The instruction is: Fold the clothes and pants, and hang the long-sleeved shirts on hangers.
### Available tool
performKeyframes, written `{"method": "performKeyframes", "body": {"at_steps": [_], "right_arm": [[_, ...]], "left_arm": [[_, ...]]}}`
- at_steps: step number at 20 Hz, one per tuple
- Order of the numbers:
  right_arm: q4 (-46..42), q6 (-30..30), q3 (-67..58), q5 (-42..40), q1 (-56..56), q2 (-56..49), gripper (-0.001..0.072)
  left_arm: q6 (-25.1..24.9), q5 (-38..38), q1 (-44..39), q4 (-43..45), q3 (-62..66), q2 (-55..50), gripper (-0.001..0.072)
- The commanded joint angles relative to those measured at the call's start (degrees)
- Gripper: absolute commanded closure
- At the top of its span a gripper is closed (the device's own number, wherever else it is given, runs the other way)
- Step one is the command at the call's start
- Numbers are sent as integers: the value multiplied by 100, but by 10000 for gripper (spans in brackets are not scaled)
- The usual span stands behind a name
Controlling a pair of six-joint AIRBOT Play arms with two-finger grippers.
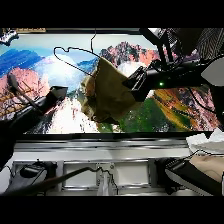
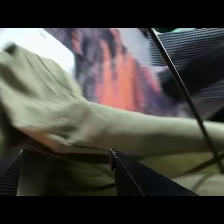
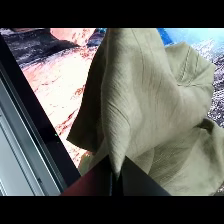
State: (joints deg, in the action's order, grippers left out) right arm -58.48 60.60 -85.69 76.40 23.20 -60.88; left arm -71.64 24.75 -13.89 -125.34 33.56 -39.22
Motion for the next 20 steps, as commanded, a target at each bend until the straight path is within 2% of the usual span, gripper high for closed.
{"method": "performKeyframes", "body": {"at_steps": [1,4,6,9,13,18,20], "right_arm": [[4,2,-2,13,4,4,695],[4,2,-2,15,4,4,695],[4,4,-2,15,4,4,695],[22,46,-2,26,4,4,695],[22,175,-2,120,4,4,695],[20,299,-2,120,4,4,695],[20,308,-2,118,4,4,695]], "left_arm": [[-424,-271,-210,-1322,-9,-632,98],[-498,-306,-684,-1318,-9,-931,98],[-857,-407,-1082,-1316,-9,-1097,98],[-1661,-743,-1528,-1266,-9,-1508,98],[-2793,-903,-1563,-1268,-9,-2146,97],[-3742,-1683,-1547,-1202,-9,-2656,88],[-4157,-1919,-1547,-778,-7,-2765,88]]}}
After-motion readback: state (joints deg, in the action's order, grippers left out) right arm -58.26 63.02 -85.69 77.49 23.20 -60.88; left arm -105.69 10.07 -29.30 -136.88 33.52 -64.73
